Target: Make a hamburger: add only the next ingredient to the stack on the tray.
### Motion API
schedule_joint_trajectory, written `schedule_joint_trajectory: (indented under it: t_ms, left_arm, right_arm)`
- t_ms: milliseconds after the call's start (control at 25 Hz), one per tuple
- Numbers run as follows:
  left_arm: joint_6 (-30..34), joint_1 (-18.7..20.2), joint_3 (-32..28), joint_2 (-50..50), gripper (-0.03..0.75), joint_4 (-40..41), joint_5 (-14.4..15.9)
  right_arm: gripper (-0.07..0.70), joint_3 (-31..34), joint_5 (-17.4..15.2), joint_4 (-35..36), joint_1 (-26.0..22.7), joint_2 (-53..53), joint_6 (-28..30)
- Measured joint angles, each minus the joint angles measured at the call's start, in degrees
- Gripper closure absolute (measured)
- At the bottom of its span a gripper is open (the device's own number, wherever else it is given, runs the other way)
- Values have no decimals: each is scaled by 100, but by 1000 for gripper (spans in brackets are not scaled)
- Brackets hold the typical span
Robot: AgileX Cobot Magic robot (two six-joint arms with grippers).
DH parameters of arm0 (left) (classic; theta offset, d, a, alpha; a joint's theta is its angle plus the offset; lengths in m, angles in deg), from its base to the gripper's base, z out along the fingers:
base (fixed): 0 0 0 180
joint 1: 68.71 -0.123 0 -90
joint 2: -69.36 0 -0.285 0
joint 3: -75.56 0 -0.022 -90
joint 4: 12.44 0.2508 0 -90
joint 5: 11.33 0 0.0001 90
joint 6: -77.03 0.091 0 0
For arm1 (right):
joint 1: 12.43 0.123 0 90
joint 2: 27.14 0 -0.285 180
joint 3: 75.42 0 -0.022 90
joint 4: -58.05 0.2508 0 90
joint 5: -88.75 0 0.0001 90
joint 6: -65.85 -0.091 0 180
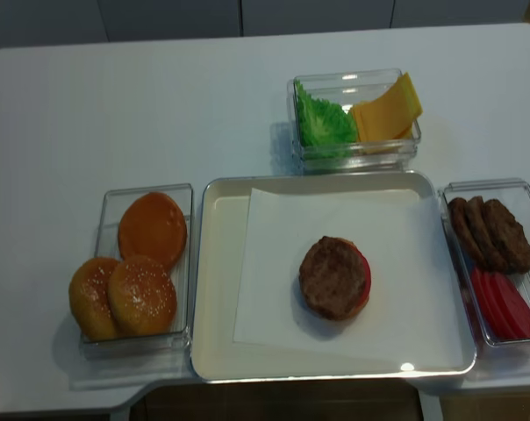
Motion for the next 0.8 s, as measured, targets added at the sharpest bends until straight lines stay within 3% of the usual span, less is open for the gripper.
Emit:
schedule_joint_trajectory:
  t_ms: [320, 800]
  left_arm:
    - [0, 0, 0, 0, 365, 0, 0]
    - [0, 0, 0, 0, 365, 0, 0]
  right_arm:
    - [122, 250, 513, -119, 0, 0, 0]
    - [122, 260, 585, -119, 0, 0, 3]
